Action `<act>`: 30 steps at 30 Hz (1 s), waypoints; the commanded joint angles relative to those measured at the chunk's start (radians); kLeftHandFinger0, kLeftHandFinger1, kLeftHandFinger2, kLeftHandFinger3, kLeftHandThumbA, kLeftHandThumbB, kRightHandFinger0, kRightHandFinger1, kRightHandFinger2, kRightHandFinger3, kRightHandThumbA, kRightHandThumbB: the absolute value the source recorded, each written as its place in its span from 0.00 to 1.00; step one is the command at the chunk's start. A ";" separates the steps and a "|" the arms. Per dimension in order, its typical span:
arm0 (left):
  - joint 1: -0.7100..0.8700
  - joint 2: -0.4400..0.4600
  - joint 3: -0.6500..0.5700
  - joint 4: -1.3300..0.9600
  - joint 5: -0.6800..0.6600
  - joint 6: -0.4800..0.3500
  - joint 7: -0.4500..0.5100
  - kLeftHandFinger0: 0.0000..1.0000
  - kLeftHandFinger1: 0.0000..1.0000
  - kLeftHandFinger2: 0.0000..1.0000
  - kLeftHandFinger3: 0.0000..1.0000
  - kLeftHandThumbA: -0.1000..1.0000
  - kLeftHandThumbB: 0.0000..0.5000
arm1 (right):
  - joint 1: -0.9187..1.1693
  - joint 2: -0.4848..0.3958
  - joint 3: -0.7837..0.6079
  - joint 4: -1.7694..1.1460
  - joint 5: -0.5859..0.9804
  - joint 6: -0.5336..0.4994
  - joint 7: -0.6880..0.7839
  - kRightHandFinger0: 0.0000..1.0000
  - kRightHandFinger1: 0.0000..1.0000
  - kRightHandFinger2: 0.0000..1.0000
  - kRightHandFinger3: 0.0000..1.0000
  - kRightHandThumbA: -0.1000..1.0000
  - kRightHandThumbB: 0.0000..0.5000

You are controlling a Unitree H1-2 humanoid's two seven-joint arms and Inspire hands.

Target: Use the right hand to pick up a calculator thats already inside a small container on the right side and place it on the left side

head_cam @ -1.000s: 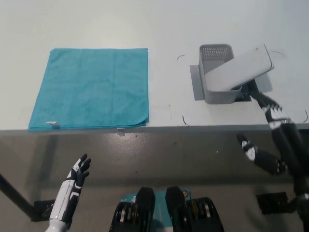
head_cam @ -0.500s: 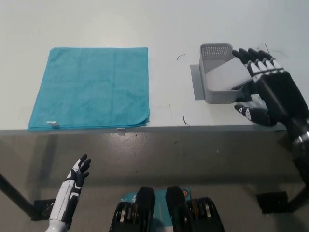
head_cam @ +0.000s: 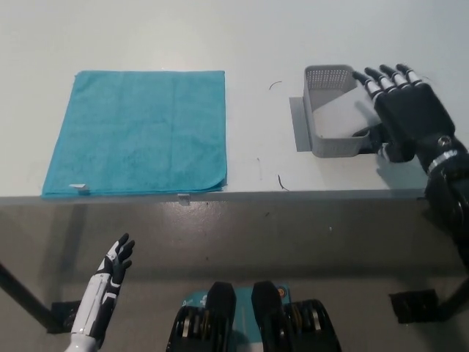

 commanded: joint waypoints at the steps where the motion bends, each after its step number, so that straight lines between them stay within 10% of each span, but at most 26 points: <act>1: -0.002 0.021 0.012 -0.027 -0.006 -0.055 0.003 1.00 1.00 1.00 1.00 1.00 0.10 | -0.076 -0.041 0.021 0.007 -0.102 0.076 0.060 1.00 1.00 1.00 1.00 1.00 0.96; 30: 0.007 0.024 0.015 -0.033 0.005 -0.063 0.008 1.00 1.00 1.00 1.00 1.00 0.08 | -0.170 -0.006 0.112 0.175 -0.113 0.082 -0.027 1.00 1.00 1.00 1.00 1.00 0.99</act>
